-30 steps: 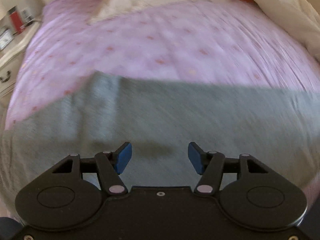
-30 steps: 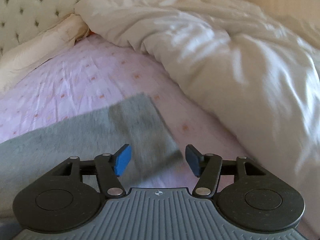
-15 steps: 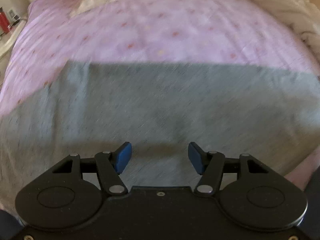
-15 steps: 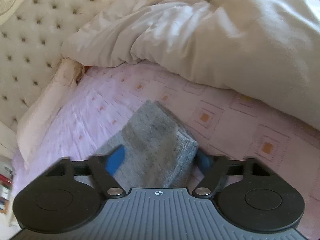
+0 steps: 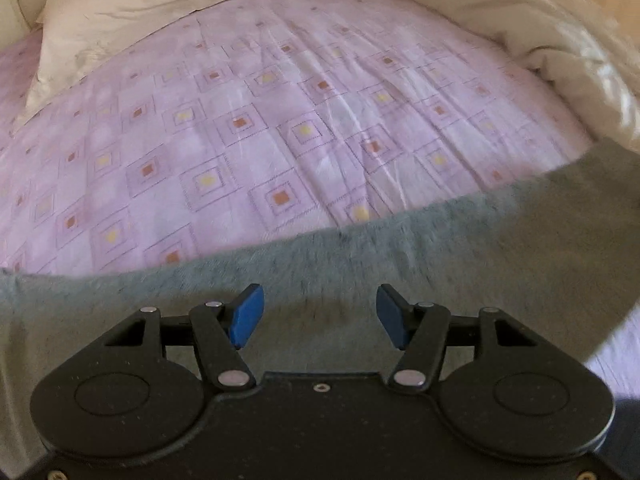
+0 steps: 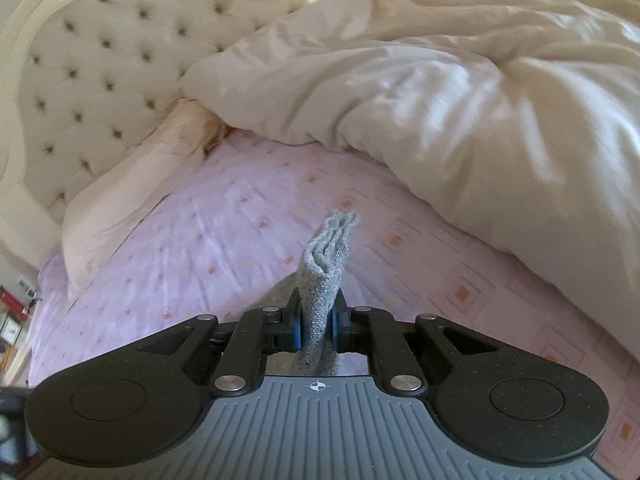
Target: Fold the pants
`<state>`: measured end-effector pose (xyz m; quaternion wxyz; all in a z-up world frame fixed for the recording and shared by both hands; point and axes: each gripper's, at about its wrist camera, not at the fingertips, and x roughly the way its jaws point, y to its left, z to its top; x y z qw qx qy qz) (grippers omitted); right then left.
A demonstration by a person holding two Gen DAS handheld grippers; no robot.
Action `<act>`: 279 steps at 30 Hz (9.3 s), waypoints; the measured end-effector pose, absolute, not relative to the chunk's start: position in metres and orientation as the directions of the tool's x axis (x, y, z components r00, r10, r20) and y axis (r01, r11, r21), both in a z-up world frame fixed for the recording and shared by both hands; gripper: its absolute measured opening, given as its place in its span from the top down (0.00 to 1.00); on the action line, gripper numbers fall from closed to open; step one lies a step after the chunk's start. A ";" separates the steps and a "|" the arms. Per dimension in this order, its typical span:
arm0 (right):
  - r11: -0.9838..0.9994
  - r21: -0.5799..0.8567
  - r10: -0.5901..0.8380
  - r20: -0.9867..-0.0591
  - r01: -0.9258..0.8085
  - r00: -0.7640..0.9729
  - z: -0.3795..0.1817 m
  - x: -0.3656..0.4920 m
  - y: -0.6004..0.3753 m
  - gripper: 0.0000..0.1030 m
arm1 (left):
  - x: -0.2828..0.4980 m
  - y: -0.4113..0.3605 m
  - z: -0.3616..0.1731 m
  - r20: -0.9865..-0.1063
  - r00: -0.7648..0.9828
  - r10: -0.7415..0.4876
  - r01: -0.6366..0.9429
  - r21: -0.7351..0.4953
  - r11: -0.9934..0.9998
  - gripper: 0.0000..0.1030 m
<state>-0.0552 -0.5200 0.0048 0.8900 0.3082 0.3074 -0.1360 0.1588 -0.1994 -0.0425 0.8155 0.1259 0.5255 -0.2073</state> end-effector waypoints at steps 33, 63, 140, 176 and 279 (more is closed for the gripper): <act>0.925 0.312 -0.017 -0.538 0.218 0.843 0.109 -0.019 -0.401 0.88 | 0.114 -0.075 -0.009 -0.898 0.354 -0.260 0.422 -0.094 0.901 0.38; 0.938 0.313 0.319 -0.622 -0.147 0.715 0.025 0.053 -0.210 0.50 | 0.117 0.066 0.004 -0.857 0.495 -0.143 0.127 -0.091 0.988 0.38; 0.929 0.218 0.367 -0.633 -0.297 0.682 -0.011 0.081 -0.120 0.78 | 0.073 0.217 0.006 -0.764 0.628 0.147 -0.463 -0.215 0.860 0.73; 0.740 0.661 0.380 -0.562 0.123 0.734 -0.025 0.106 -0.292 0.42 | -0.012 -0.010 0.005 -0.722 0.674 -0.156 0.473 0.259 0.842 0.61; 0.929 0.368 0.248 -0.682 0.030 0.689 0.024 0.079 -0.264 0.88 | 0.147 0.048 0.013 -0.878 0.479 -0.028 0.134 0.042 0.990 0.41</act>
